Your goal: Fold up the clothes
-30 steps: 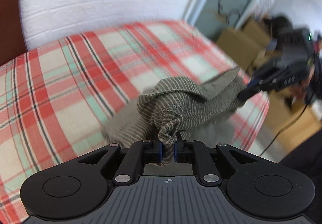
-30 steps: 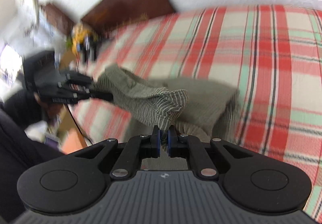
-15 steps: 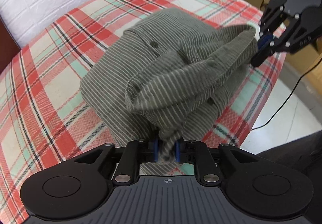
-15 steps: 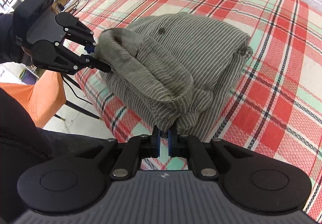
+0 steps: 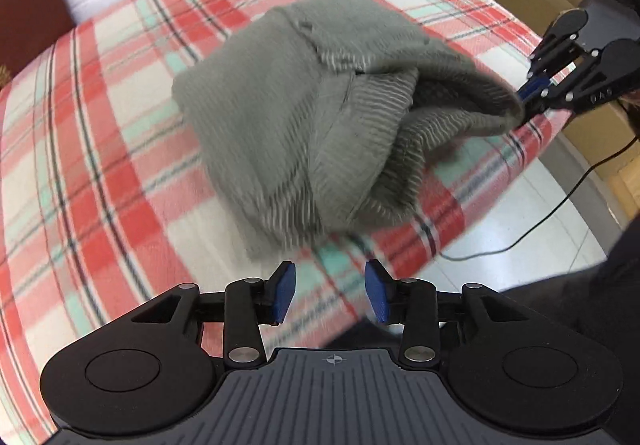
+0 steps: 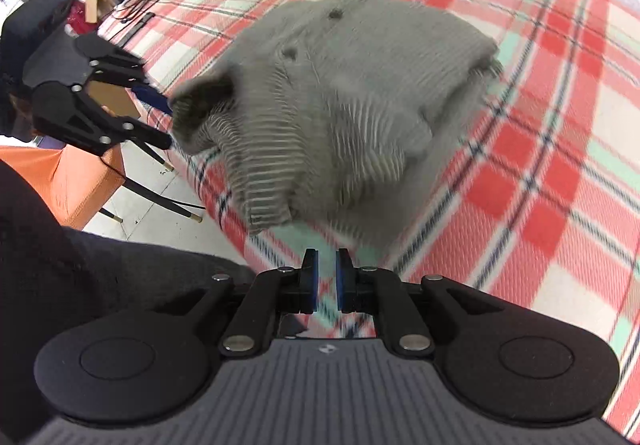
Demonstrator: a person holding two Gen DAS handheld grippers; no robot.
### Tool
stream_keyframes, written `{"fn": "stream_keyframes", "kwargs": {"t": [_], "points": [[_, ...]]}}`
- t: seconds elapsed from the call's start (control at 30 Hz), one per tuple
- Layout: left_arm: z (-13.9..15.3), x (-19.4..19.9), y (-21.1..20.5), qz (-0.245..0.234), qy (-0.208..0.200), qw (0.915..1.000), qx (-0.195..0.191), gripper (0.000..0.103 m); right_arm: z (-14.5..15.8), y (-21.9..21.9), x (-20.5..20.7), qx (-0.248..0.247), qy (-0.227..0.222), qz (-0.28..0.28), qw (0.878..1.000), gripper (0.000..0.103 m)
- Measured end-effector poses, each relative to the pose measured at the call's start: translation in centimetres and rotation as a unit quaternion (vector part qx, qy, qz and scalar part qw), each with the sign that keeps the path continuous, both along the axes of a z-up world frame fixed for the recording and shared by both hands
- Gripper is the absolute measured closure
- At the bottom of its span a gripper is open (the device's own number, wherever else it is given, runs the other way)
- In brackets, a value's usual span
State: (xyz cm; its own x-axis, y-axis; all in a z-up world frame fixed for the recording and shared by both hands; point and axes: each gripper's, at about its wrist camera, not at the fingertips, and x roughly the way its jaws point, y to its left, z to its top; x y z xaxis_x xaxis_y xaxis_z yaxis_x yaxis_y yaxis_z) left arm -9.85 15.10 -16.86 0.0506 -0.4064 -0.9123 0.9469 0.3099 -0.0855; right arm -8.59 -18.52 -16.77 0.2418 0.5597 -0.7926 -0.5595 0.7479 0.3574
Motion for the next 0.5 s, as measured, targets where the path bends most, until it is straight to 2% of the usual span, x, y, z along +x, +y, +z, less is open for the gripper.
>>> {"fn": "stream_keyframes", "kwargs": {"t": [0.13,0.17,0.23,0.3,0.4,0.5], "points": [[1.1,0.3,1.9,0.028,0.017,0.9995,-0.002,0.048,0.6,-1.3,0.1,0.030,-0.002,-0.048,0.998,0.092],[1.8,0.8,1.9,0.044,0.020,0.9986,-0.019,0.048,0.7,-1.6,0.1,0.038,-0.003,-0.061,0.997,0.090],[3.1,1.7,1.8,0.078,0.025,0.9953,-0.052,0.046,1.0,-2.2,0.2,0.053,-0.004,-0.085,0.995,0.074],[4.3,2.7,0.8,0.112,0.033,0.9884,-0.098,0.043,1.3,-2.8,0.2,0.067,-0.005,-0.109,0.992,0.065],[5.1,3.7,-1.7,0.142,0.050,0.9779,-0.145,0.041,1.1,-2.9,0.7,0.079,-0.007,-0.140,0.987,0.065],[4.9,3.9,-5.2,0.126,0.038,0.9798,-0.150,0.041,0.1,-2.1,1.6,0.079,-0.009,-0.165,0.983,0.065]]}}
